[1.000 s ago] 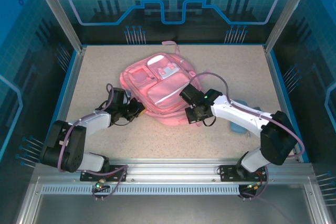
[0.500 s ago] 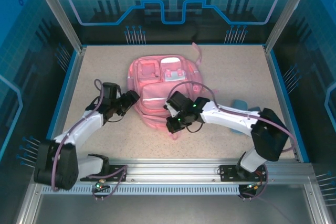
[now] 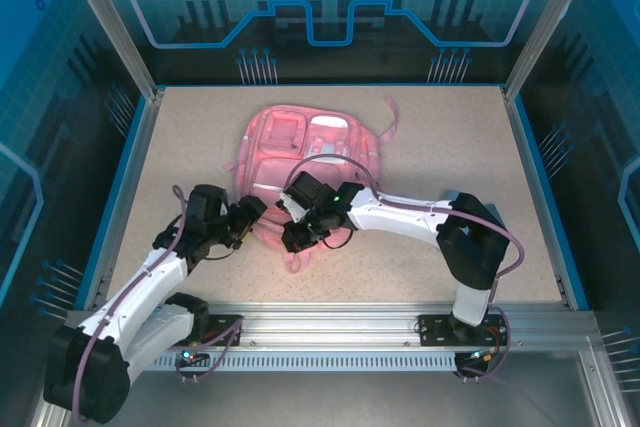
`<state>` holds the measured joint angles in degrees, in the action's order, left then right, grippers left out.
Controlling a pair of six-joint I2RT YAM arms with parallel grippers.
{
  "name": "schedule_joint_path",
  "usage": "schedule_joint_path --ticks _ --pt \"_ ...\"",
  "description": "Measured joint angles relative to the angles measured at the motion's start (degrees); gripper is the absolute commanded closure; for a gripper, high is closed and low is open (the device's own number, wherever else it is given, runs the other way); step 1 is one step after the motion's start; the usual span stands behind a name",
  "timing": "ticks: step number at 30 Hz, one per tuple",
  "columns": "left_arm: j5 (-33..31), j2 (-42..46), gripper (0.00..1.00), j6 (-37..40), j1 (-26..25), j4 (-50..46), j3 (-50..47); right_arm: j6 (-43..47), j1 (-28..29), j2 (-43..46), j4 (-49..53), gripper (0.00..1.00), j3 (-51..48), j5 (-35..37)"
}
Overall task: Pack the student bag
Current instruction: Zip the student bag at the top-center of the table.
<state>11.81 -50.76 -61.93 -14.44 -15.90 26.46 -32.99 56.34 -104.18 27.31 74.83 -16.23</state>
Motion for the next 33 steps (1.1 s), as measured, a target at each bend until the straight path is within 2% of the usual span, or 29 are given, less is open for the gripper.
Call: schedule_joint_path --ticks 3,8,13,16,20,25,33 --pt "0.0 0.04 0.31 -3.21 -1.57 1.57 -1.68 0.02 0.02 -1.77 0.0 1.0 1.44 -1.2" --pt "-0.39 -1.42 0.43 -7.37 -3.3 5.14 -3.8 0.57 0.11 -2.73 0.87 1.0 2.84 -1.9" --pt "-1.16 -3.3 0.67 -9.18 -3.74 6.88 -3.85 2.16 0.87 -2.8 3.17 1.0 3.89 -0.26" --pt "-1.92 -3.85 0.82 -9.62 -3.98 6.8 -3.85 2.95 2.19 -2.82 5.66 1.0 5.07 3.91" --pt "-2.84 -4.11 0.94 -9.05 -4.33 6.12 -3.8 3.08 3.56 -2.71 7.82 1.0 5.29 9.33" --pt "-4.0 -4.15 1.0 -7.08 -4.59 4.52 -2.93 2.49 3.56 0.52 10.23 1.0 2.93 14.6" --pt "-4.09 -4.15 1.0 -4.2 -5.07 2.93 -0.48 0.52 -1.16 8.52 12.39 1.0 -4.2 18.82"
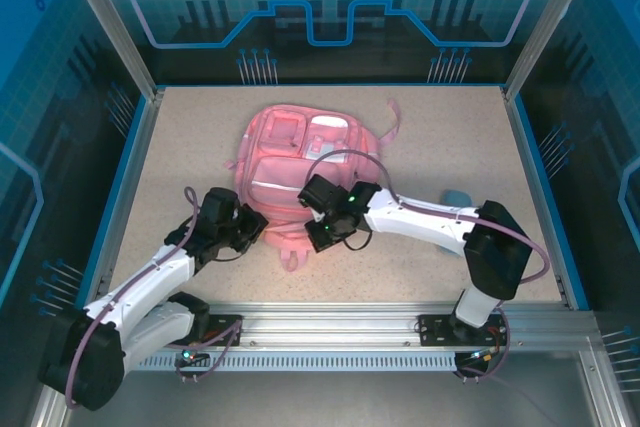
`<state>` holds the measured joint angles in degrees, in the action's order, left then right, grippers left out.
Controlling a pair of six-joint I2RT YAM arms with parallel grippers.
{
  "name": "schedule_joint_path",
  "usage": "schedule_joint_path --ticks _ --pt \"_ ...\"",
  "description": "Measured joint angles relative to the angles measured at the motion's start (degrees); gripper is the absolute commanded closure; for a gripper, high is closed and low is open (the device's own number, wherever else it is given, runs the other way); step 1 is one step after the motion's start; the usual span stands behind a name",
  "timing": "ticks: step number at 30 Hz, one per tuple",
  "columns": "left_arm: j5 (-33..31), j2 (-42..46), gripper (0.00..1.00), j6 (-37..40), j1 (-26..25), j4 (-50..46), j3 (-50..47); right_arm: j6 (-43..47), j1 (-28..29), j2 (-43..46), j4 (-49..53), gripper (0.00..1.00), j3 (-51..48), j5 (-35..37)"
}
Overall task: Pack the student bag
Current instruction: Zip the student bag at the top-center of the table.
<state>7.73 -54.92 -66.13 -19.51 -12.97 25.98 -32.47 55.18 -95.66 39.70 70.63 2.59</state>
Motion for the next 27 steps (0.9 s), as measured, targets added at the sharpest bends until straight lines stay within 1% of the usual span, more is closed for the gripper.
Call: schedule_joint_path --ticks 6,13,20,27 --pt "-0.92 0.02 1.0 2.1 0.0 -2.05 1.18 0.61 -7.37 2.19 2.01 1.0 -3.52 2.67" --pt "-3.02 1.03 1.0 4.98 0.15 -6.21 2.8 7.56 -15.1 2.25 2.47 1.0 -3.89 3.98" --pt "-2.86 2.56 1.0 6.93 0.33 -9.55 3.23 13.11 -23.67 1.27 0.04 1.0 -3.85 0.37" --pt "-1.42 2.82 1.0 8.7 0.85 -10.84 3.67 15.61 -30.18 -5.51 -1.88 1.0 -0.9 -3.58"
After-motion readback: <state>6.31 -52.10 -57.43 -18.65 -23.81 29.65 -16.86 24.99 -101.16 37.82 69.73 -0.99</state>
